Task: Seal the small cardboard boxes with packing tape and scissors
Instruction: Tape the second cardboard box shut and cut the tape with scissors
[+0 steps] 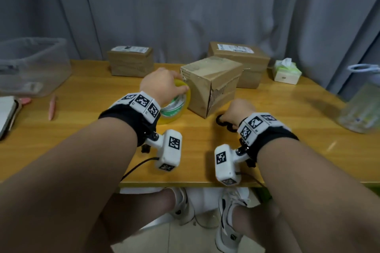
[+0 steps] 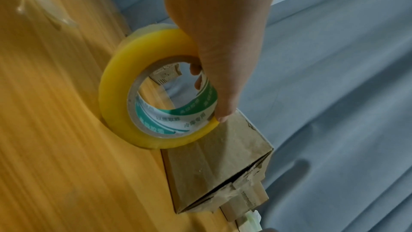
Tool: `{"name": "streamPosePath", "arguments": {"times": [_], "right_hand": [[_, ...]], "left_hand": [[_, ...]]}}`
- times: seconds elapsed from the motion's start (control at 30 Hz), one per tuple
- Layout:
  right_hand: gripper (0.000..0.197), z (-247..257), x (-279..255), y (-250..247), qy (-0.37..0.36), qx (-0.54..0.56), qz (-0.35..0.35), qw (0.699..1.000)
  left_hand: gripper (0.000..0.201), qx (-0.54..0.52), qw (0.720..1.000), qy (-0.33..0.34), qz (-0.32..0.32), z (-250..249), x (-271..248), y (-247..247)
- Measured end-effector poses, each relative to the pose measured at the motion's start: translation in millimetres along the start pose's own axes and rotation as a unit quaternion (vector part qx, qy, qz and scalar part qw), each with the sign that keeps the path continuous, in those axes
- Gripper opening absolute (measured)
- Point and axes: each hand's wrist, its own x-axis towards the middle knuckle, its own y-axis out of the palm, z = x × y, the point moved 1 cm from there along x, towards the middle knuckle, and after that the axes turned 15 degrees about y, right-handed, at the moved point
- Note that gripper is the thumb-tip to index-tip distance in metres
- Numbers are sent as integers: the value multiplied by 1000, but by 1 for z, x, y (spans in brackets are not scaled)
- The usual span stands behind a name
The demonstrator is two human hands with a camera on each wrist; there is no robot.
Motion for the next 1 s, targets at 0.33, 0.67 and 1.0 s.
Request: {"name": "streamPosePath", "arguments": {"times": [0.33,0.67,1.0], "right_hand": [[43,-13,6,-15,111,264,-42,957],[34,5,-32,-61,-235,445,76,861],[30,96,-32,-84,-214,-110,-180,954]], "left_hand": [[38,-40,999,-5,-13,10,-4,-1],[44,-72,997,-11,14,10,-5,-6],[39,-144,988,-10,54,10,-4,-27]]}}
